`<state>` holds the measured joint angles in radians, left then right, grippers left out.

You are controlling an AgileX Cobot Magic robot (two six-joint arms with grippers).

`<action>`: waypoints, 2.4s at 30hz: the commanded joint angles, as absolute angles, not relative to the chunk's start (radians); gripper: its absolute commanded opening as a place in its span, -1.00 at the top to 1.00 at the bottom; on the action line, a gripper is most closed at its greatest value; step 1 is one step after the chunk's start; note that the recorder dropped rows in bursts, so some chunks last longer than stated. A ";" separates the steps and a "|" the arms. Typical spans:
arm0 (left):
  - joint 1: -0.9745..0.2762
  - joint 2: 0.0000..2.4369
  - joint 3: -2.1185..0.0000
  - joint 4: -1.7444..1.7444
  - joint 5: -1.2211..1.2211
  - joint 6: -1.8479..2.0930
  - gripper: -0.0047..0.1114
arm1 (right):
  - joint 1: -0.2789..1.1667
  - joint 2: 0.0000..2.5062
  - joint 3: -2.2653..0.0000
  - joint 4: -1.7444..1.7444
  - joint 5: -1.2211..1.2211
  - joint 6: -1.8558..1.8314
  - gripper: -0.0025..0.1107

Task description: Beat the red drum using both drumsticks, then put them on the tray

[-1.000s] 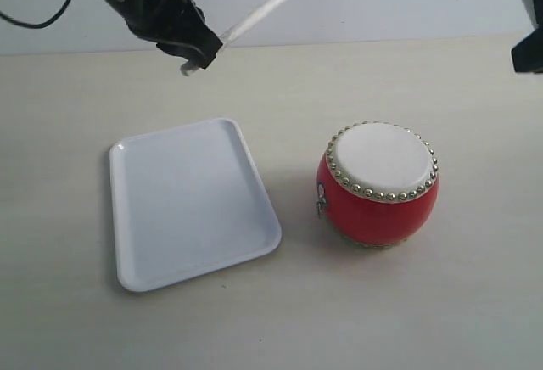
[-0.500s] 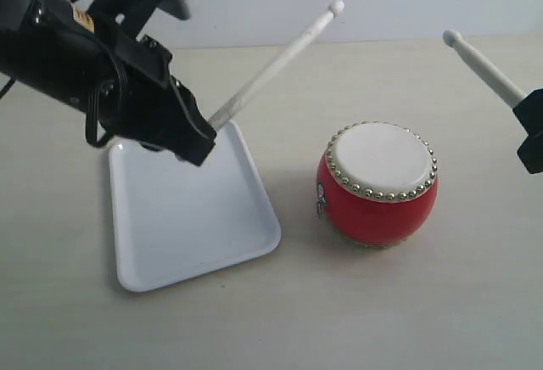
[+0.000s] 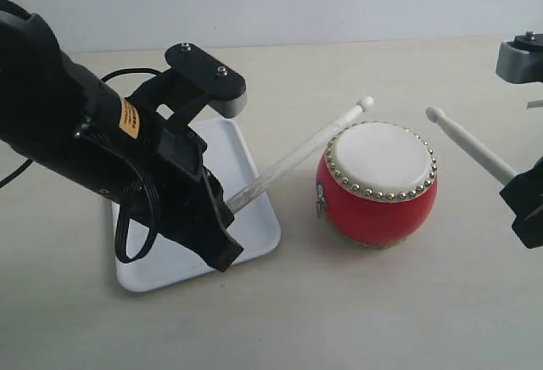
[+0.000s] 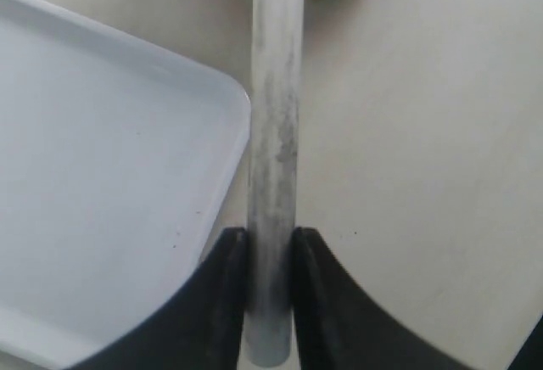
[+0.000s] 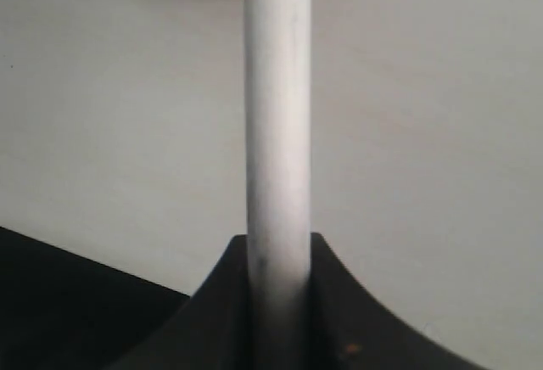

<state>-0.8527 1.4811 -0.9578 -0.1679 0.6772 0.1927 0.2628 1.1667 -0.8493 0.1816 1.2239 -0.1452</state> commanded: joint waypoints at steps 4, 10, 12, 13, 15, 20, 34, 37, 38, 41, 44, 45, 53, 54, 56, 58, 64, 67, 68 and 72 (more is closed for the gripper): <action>-0.896 1.472 -0.957 -0.065 0.692 0.120 0.92 | 0.267 1.163 -0.843 0.186 1.171 -0.146 0.96; -0.896 1.481 -0.957 -0.036 0.627 0.096 0.92 | 0.267 1.163 -0.853 0.213 1.152 -0.175 0.96; -0.896 1.497 -0.953 -0.036 0.614 0.096 0.92 | 0.267 1.163 -0.878 0.223 1.165 -0.180 0.96; -0.896 1.510 -0.953 -0.036 0.604 0.096 0.92 | 0.267 1.161 -0.893 0.225 1.177 -0.180 0.96; -0.896 1.544 -0.953 -0.036 0.601 0.096 0.92 | 0.267 1.151 -0.934 0.233 1.194 -0.180 0.96; -0.896 1.665 -0.953 -0.029 0.626 0.096 0.92 | 0.267 1.110 -0.993 0.245 1.213 -0.180 0.96; -0.896 1.443 -1.004 0.000 0.737 0.096 0.92 | 0.267 1.215 -0.848 0.282 1.176 -0.239 0.96; -0.896 1.379 -1.005 0.000 0.762 0.096 0.92 | 0.267 1.306 -0.788 0.309 1.094 -0.243 0.96; -0.896 1.360 -1.005 0.000 0.777 0.096 0.92 | 0.267 1.347 -0.781 0.315 1.092 -0.248 0.96; -0.896 1.320 -1.005 0.000 0.815 0.092 0.92 | 0.267 1.443 -0.808 0.314 1.153 -0.248 0.96; -0.896 1.304 -1.005 0.000 0.838 0.086 0.92 | 0.267 1.448 -0.853 0.314 1.166 -0.230 0.96; -0.896 1.304 -1.003 0.000 0.838 0.081 0.92 | 0.267 1.431 -0.870 0.314 1.172 -0.222 0.96; -0.896 1.441 -0.989 -0.024 0.817 0.072 0.92 | 0.267 1.219 -1.024 0.310 1.221 -0.196 0.96; -0.896 1.470 -0.989 -0.031 0.802 0.074 0.92 | 0.267 1.186 -1.037 0.310 1.221 -0.191 0.96; -0.896 1.532 -0.989 -0.041 0.772 0.078 0.92 | 0.267 1.126 -1.051 0.307 1.221 -0.185 0.96; -0.896 1.592 -0.989 -0.041 0.767 0.093 0.92 | 0.267 1.079 -1.056 0.301 1.221 -0.185 0.96; -0.896 1.729 -0.989 -0.044 0.780 0.134 0.92 | 0.267 1.013 -1.054 0.254 1.221 -0.185 0.96; -0.896 1.711 -0.994 -0.044 0.780 0.134 0.92 | 0.267 1.019 -1.052 0.251 1.221 -0.185 0.96; -0.896 1.695 -1.004 -0.044 0.782 0.132 0.92 | 0.267 1.026 -1.052 0.251 1.221 -0.185 0.96; -0.896 1.602 -1.039 -0.044 0.826 0.127 0.92 | 0.267 1.066 -1.011 0.251 1.221 -0.191 0.96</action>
<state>-0.8895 1.6697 -1.0096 -0.0346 0.7954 0.1267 0.2652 1.0391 -1.0451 0.2559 1.2239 -0.1870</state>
